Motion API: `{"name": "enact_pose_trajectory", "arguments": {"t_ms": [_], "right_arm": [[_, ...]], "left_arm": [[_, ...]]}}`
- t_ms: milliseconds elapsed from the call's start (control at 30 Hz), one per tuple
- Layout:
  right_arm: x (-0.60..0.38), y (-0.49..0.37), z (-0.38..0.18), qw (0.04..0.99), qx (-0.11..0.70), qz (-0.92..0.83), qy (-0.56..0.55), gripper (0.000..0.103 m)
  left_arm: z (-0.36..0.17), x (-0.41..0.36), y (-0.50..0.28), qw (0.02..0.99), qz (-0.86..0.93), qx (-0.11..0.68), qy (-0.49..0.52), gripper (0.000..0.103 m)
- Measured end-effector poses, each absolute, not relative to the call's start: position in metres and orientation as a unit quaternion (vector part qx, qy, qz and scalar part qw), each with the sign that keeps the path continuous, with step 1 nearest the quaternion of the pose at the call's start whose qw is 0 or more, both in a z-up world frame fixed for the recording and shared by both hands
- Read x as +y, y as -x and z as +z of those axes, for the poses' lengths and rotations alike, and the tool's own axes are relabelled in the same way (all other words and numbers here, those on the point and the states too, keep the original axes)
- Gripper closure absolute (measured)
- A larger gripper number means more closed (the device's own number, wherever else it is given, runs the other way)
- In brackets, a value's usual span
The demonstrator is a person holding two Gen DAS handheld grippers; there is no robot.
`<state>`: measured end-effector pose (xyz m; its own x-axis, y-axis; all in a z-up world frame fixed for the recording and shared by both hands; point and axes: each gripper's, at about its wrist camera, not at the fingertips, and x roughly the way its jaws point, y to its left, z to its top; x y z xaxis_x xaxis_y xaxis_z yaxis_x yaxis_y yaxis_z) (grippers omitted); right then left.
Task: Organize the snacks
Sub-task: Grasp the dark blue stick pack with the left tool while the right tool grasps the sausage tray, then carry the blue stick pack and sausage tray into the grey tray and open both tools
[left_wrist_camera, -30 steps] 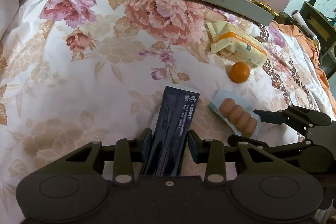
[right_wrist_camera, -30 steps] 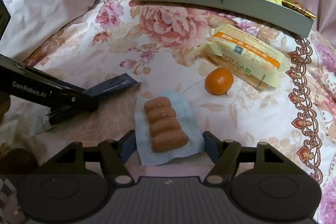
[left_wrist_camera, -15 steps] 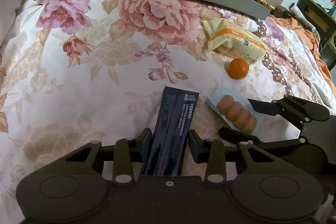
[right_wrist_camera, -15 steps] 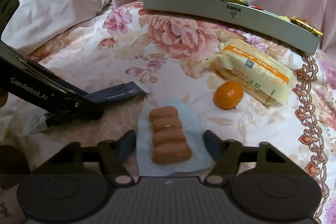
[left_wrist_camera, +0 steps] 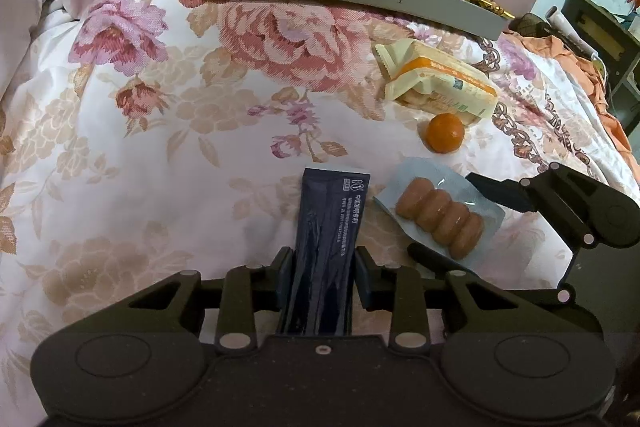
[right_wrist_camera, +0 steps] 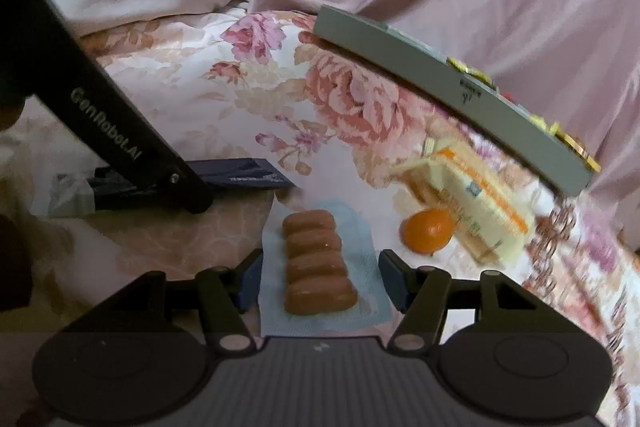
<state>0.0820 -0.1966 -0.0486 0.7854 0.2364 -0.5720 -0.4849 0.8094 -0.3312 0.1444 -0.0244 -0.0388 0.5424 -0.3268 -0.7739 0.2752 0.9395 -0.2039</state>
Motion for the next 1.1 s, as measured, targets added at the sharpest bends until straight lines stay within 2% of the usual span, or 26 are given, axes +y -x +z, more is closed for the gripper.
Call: {"name": "enact_pose_trajectory", "arguments": {"t_ms": [667,1100], "right_arm": [[-0.184,-0.070,-0.055,0.906,0.174,0.162,0.350,0.038],[-0.188,-0.069,-0.048,0.920,0.137,0.134,0.342,0.038]], "left_arm": [[-0.033,-0.025,-0.140,0.891,-0.166,0.420,0.030,0.069],[-0.017,-0.016,-0.136,0.920,-0.145,0.358,0.064,0.070]]}}
